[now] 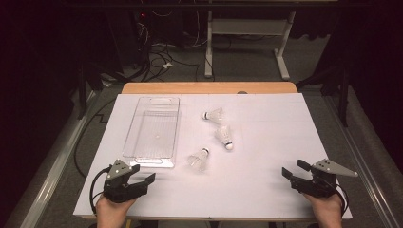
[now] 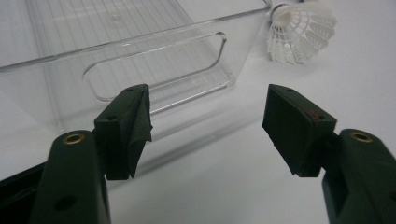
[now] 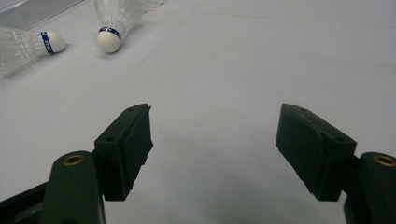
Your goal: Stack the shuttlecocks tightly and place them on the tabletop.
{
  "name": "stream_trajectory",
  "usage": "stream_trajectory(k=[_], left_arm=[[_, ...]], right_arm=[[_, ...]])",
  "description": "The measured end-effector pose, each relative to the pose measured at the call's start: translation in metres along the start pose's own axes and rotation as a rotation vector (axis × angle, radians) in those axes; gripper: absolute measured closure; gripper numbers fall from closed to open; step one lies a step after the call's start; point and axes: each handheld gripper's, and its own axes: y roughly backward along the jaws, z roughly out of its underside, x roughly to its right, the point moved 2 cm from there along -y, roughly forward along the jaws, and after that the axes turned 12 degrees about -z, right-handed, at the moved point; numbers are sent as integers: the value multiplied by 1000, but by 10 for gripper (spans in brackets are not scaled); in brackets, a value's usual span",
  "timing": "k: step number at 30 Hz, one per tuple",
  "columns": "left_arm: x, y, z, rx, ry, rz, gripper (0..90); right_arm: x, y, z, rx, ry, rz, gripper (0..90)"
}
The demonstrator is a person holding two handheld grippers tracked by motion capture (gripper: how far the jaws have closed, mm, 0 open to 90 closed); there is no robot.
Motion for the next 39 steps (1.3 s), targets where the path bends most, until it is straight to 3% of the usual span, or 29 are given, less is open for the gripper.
stream_trajectory(k=[11,18,28,39], left_arm=[[-14,1,7,27,22,-54,320],[-26,1,12,43,65,-95,311],[-33,0,13,50,86,-101,312],[-30,-1,13,49,74,-91,313]], right_arm=[[1,0,0,-1,-5,4,271],[2,0,1,-1,-10,14,271],[0,-1,-1,-5,3,27,267],[-2,-2,-3,1,4,6,283]])
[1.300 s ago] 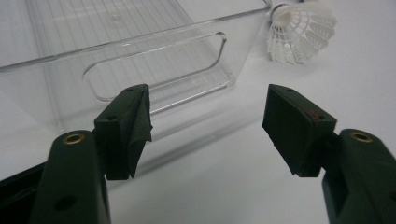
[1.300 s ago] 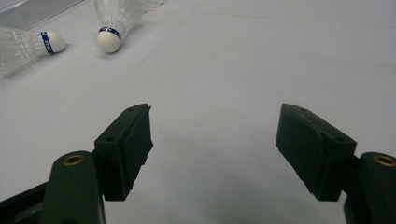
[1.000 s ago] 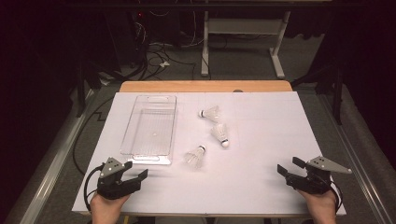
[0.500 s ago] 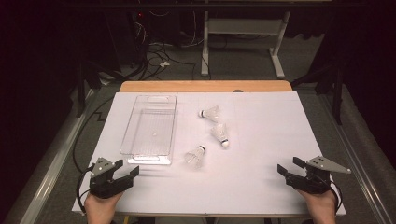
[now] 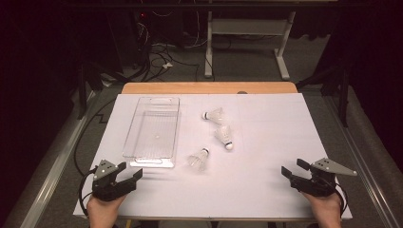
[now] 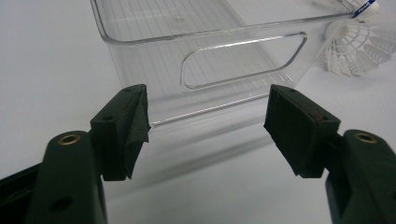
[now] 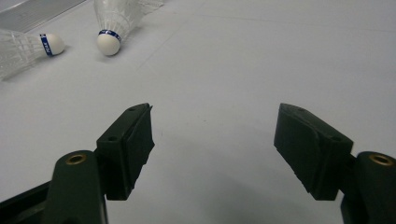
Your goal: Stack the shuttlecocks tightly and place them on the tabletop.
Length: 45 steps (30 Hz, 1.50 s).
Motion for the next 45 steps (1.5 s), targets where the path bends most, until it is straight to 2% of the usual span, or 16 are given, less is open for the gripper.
stream_trajectory(k=[9,16,22,31,35,45], left_arm=[[1,1,0,1,-8,3,315],[2,1,0,2,-5,6,315],[2,2,1,3,-1,5,315],[3,1,1,5,-6,11,315],[3,1,1,7,-2,15,316],[4,3,1,11,-5,14,317]], right_arm=[[-2,-3,-5,3,8,-14,289],[-6,-4,-11,13,35,-29,287],[-8,-8,-14,13,32,-50,282],[-18,-20,-23,17,67,-86,287],[-22,-26,-27,16,63,-107,289],[-32,-39,-31,5,104,-126,289]])
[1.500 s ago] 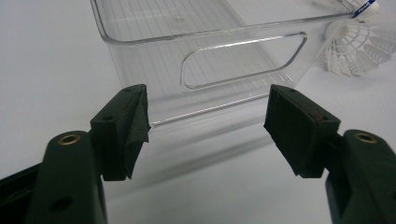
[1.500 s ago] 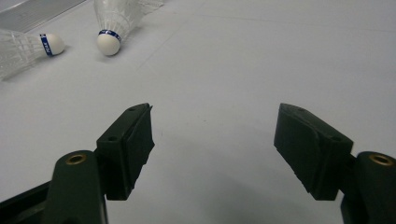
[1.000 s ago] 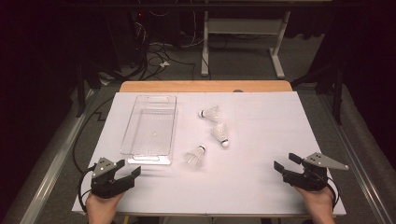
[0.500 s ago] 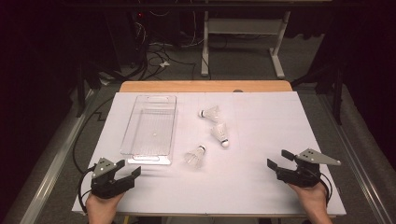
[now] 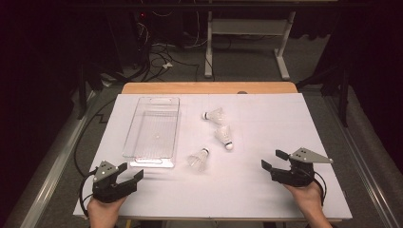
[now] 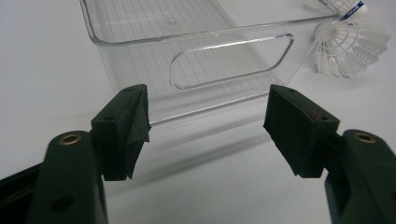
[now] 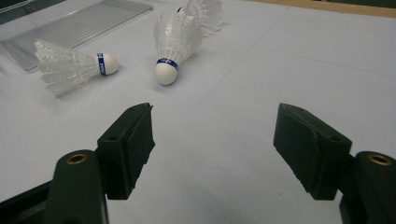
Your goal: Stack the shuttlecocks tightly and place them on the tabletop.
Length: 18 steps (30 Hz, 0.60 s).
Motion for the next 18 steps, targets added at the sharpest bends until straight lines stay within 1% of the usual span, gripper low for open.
stream_trajectory(k=[7,11,14,18], left_arm=[[0,0,0,-1,10,1,317],[0,0,0,0,-1,0,318],[0,0,0,-2,-1,2,319],[1,0,0,2,-2,3,319]], right_arm=[[-2,-7,-4,7,7,-15,286],[-5,-12,-7,13,12,-26,282],[-7,-16,-10,11,20,-31,282],[-9,-23,-13,13,18,-44,282]])
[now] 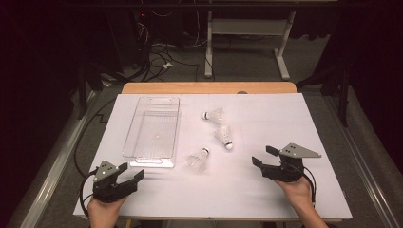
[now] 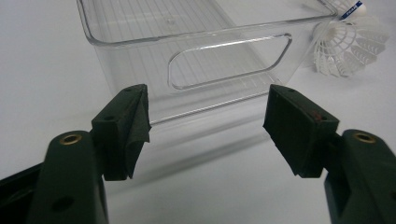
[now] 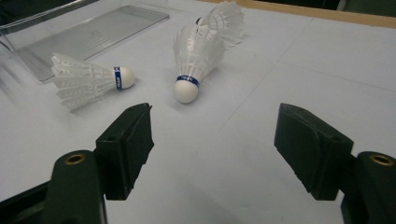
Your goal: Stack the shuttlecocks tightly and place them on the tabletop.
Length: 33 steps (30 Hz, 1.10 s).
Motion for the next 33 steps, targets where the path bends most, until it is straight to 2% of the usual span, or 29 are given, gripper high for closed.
stream_trajectory(k=[12,33], left_arm=[[0,-1,0,-2,-3,-1,320],[0,-1,-1,0,2,0,320]], right_arm=[[-3,-19,-12,17,10,-26,288],[2,-38,-23,7,-10,-27,305]])
